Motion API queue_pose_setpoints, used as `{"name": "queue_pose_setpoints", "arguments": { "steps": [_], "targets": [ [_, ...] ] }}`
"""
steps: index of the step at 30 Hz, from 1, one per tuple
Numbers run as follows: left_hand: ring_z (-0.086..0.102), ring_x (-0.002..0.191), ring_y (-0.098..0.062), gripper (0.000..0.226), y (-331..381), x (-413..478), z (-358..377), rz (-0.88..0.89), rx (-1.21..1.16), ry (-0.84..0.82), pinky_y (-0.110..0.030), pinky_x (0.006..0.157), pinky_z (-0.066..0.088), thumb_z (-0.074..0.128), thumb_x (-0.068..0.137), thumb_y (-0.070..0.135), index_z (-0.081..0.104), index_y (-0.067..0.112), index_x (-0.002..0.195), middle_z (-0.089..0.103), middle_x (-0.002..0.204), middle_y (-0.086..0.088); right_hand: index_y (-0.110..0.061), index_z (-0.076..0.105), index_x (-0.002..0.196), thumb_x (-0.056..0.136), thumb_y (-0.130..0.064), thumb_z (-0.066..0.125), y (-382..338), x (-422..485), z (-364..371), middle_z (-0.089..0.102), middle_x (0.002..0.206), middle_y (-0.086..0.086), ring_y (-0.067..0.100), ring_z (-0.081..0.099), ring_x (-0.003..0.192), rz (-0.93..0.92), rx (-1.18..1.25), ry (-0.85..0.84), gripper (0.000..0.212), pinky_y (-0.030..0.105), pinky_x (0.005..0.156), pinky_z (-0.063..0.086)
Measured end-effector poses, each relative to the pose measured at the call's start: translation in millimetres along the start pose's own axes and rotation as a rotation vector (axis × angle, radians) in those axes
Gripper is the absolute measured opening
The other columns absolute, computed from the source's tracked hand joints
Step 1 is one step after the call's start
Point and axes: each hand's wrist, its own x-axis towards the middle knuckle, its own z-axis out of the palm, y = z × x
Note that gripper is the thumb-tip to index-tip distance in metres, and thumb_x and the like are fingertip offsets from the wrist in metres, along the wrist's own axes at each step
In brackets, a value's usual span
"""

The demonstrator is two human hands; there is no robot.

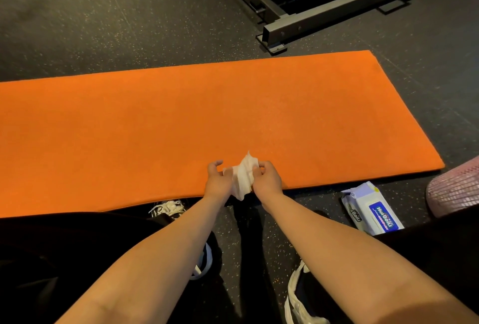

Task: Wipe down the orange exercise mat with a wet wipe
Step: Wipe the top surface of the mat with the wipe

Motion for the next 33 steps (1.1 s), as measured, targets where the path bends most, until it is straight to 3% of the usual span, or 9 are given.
{"name": "queue_pose_setpoints", "arguments": {
  "steps": [5,9,13,16,20,23,27,29,33],
  "targets": [
    [0.063,0.095,-0.017,0.048,-5.6,-7.5,5.4,0.052,-0.042,-0.188,-0.039,0.084,0.057,0.073,0.091,0.019,0.045,0.029,0.129,0.054,0.112,0.008,-0.018,0.050,0.116,0.103,-0.017,0.054,-2.4,4.1,-1.7,0.058,0.099,-0.005,0.009,0.056,0.082,0.063,0.087,0.039,0.014,0.024,0.059,0.040],
    [0.063,0.094,-0.019,0.036,-9.6,-3.7,7.2,0.047,0.103,0.012,-0.040,0.080,0.059,0.067,0.087,0.001,0.057,0.032,0.103,0.056,0.128,-0.005,-0.021,0.044,0.113,0.097,-0.003,0.055,1.1,4.4,1.1,0.062,0.106,0.003,0.019,0.064,0.089,0.065,0.047,0.006,0.027,0.033,0.065,0.054],
    [0.056,0.076,-0.010,0.020,-6.2,-0.2,1.4,0.096,0.123,0.151,-0.030,0.061,0.047,0.049,0.101,0.006,0.062,0.019,0.108,0.058,0.121,0.001,-0.025,0.038,0.104,0.096,0.000,0.046,5.3,7.6,2.2,0.059,0.096,0.006,0.030,0.066,0.087,0.057,-0.036,0.049,0.027,0.051,0.077,0.060],
    [0.060,0.078,-0.019,0.019,-4.3,-0.3,1.2,0.128,0.128,0.057,-0.033,0.064,0.049,0.047,0.103,0.013,0.061,0.024,0.111,0.060,0.123,-0.003,-0.026,0.039,0.103,0.091,0.005,0.038,7.3,5.9,4.5,0.056,0.096,0.008,0.030,0.059,0.083,0.041,-0.080,-0.030,0.033,0.048,0.071,0.056],
    [0.049,0.114,-0.017,0.036,-4.9,-0.7,5.5,0.159,0.218,-0.094,-0.035,0.098,0.046,0.071,0.090,0.015,0.058,0.027,0.121,0.043,0.135,0.002,-0.023,0.047,0.095,0.092,0.007,0.040,7.8,4.6,7.2,0.055,0.098,0.003,0.026,0.055,0.082,0.042,-0.049,-0.046,0.030,0.042,0.066,0.053],
    [0.047,0.109,-0.017,0.028,-7.1,4.9,5.3,0.163,0.276,-0.004,-0.028,0.084,0.040,0.062,0.093,0.002,0.063,0.022,0.113,0.042,0.131,0.001,-0.025,0.060,0.090,0.094,0.008,0.039,4.5,5.6,7.8,0.059,0.124,0.001,0.031,0.062,0.111,0.066,0.003,-0.013,0.040,0.046,0.093,0.056],
    [0.041,0.138,-0.026,0.027,-6.6,7.3,3.2,0.197,0.365,-0.080,-0.028,0.104,0.035,0.061,0.098,0.007,0.066,0.010,0.124,0.036,0.152,-0.006,-0.016,0.064,0.132,0.099,0.002,0.043,2.5,3.7,4.5,0.057,0.140,0.009,0.028,0.056,0.126,0.064,-0.039,-0.036,0.043,0.038,0.104,0.049],
    [0.038,0.141,-0.027,0.036,-7.3,8.8,4.3,0.177,0.337,-0.131,-0.026,0.101,0.035,0.068,0.094,0.006,0.062,0.000,0.129,0.030,0.157,-0.006,-0.013,0.061,0.136,0.099,0.000,0.048,2.7,3.3,3.1,0.058,0.139,0.008,0.027,0.057,0.123,0.034,-0.054,-0.040,0.041,0.037,0.102,0.050],
    [0.055,0.123,-0.026,0.020,-4.5,12.5,2.8,0.235,0.514,-0.009,-0.027,0.087,0.041,0.066,0.097,0.019,0.072,0.006,0.111,0.055,0.141,-0.009,-0.012,0.068,0.122,0.100,-0.011,0.058,-2.7,6.2,1.7,0.063,0.117,0.004,0.022,0.061,0.104,-0.061,-0.159,-0.069,0.024,0.030,0.084,0.048]
  ]
}}
